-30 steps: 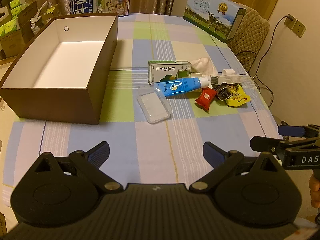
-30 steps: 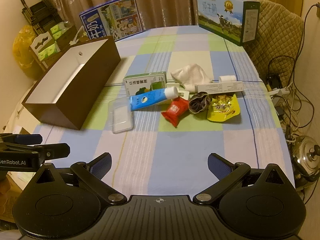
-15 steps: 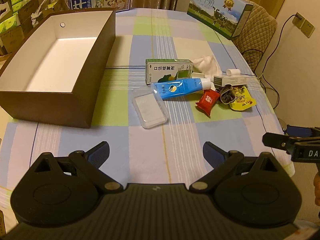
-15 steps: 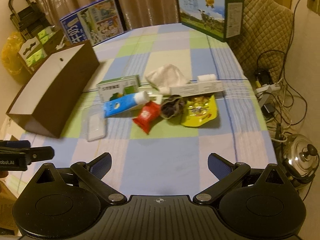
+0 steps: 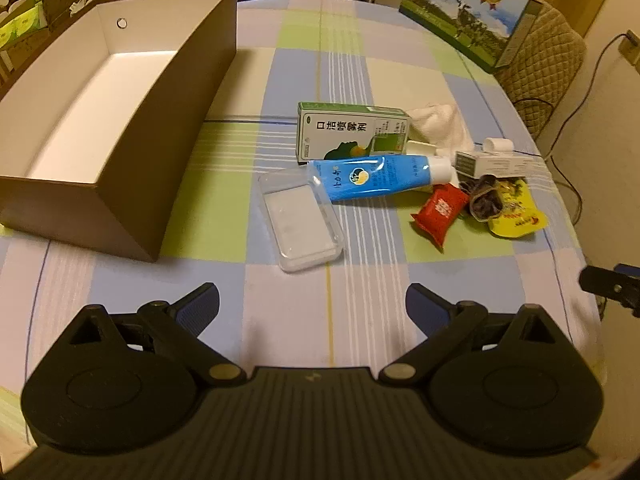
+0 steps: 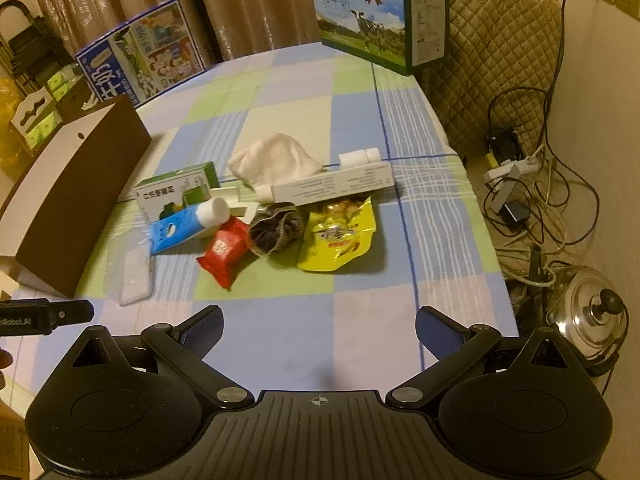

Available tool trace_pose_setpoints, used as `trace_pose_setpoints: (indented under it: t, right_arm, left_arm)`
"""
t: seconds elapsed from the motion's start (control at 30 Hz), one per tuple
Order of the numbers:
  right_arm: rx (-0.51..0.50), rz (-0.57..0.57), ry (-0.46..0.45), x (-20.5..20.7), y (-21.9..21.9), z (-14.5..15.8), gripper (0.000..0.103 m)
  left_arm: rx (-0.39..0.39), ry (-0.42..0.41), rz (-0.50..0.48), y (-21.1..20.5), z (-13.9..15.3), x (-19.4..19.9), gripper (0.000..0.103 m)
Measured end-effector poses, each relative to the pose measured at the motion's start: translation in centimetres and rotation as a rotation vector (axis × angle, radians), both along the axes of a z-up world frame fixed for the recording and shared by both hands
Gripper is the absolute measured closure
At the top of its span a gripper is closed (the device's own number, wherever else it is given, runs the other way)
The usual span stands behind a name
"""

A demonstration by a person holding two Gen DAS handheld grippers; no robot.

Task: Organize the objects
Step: 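Move both tools toward the items beside the open box, then grasp the clear plastic container with the left tool while the right tool grasps the white medicine box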

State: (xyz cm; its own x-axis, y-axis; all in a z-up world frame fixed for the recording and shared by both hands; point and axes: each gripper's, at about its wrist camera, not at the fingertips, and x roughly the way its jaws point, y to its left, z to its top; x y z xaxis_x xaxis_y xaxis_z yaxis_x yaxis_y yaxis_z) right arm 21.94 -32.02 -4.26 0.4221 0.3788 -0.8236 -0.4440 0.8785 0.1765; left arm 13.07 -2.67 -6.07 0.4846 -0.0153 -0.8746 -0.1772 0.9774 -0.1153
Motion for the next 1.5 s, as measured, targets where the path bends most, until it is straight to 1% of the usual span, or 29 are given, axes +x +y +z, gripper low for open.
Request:
trace_pose_setpoints:
  t: [0.2, 0.33, 0.37, 0.43, 0.63, 0.8, 0.9, 0.93, 1.0, 1.1, 1.13, 1.37, 1.4, 1.47, 1.5]
  right_arm:
    - [0.005, -0.006, 0.007, 1.8, -0.5, -0.7, 0.003]
    - [0.006, -0.015, 0.005, 3.1, -1.0, -1.0, 0.003]
    - [0.006, -0.018, 0.005, 3.4, -1.1, -1.0, 0.003]
    - [0.007, -0.022, 0.007, 4.0, -1.3, -1.2, 0.003]
    - [0.005, -0.02, 0.015, 5.0, -1.7, -1.5, 0.003]
    - [0.007, -0.02, 0.024, 5.6, -1.7, -1.8, 0.004]
    - [0.011, -0.017, 0.026, 6.0, -1.7, -1.9, 0.004]
    - [0.012, -0.017, 0.026, 6.1, -1.7, -1.9, 0.004]
    - [0.015, -0.015, 0.026, 6.4, -1.6, -2.0, 0.004]
    - [0.024, -0.011, 0.022, 6.9, -1.6, -2.0, 0.004]
    - [0.029, -0.006, 0.021, 7.0, -1.5, -2.0, 0.005]
    - [0.049, 0.029, 0.028, 8.5, -0.6, -2.7, 0.018]
    - [0.054, 0.033, 0.024, 8.8, -0.5, -2.7, 0.02]
    - [0.058, 0.052, 0.0, 9.4, -0.1, -2.9, 0.028]
    - [0.057, 0.065, -0.018, 9.8, 0.1, -2.9, 0.03]
  left_arm:
    - [0.01, 0.006, 0.031, -0.2, -1.5, 2.3, 0.006]
    - [0.03, 0.016, 0.047, -0.3, -2.6, 4.1, 0.009]
    - [0.035, 0.021, 0.072, -0.3, -2.9, 4.5, 0.009]
    - [0.031, 0.025, 0.084, -0.1, -3.5, 5.4, 0.01]
    - [0.054, 0.047, 0.111, 0.6, -5.1, 8.2, 0.016]
    - [0.06, 0.058, 0.132, 1.1, -5.9, 9.5, 0.018]
    - [0.062, 0.06, 0.13, 1.1, -6.1, 9.9, 0.024]
    - [0.061, 0.063, 0.13, 1.1, -6.2, 10.1, 0.03]
    - [0.054, 0.07, 0.128, 1.1, -6.5, 10.3, 0.036]
    - [0.058, 0.078, 0.128, 1.0, -6.9, 10.4, 0.048]
    - [0.057, 0.073, 0.128, 1.0, -6.9, 10.2, 0.048]
    - [0.057, 0.066, 0.149, 1.5, -6.7, 8.4, 0.048]
    - [0.053, 0.067, 0.153, 1.6, -6.7, 8.0, 0.048]
    - [0.047, 0.07, 0.158, 1.8, -6.5, 7.3, 0.048]
    - [0.046, 0.069, 0.16, 1.9, -6.4, 6.9, 0.048]
